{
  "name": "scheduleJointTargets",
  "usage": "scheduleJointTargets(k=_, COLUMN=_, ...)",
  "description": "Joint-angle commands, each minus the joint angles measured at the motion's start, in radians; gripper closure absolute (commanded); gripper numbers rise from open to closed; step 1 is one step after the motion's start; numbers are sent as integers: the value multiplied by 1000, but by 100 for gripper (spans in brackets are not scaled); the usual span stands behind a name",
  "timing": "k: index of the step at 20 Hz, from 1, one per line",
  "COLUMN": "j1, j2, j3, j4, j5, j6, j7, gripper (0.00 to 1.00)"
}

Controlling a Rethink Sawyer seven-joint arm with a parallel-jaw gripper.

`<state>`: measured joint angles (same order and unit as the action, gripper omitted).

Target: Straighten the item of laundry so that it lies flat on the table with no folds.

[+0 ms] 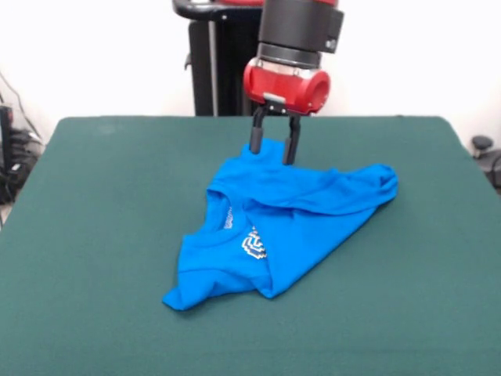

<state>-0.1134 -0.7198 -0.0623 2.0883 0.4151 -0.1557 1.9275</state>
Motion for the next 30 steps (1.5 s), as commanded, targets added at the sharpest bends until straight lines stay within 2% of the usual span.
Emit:
scheduleJointTargets(k=1, j1=-18, j2=42, j3=65, j4=-57, j5=66, j6=-65, j7=291, gripper=0)
scheduleJointTargets(k=10, j1=-113, j2=133, j3=138, j4=-63, j5=-7, j6=-180, j7=331, gripper=0)
scheduleJointTargets(k=15, j1=-149, j2=158, j3=181, j4=-66, j5=-10, j6=-212, j7=346, gripper=0)
scheduleJointTargets(k=21, j1=-82, j2=121, j3=148, j4=-58, j5=77, j6=-185, j7=346, gripper=0)
scheduleJointTargets(k=30, j1=-40, j2=114, j3=109, j4=-68, j5=124, j6=-164, j7=357, gripper=0)
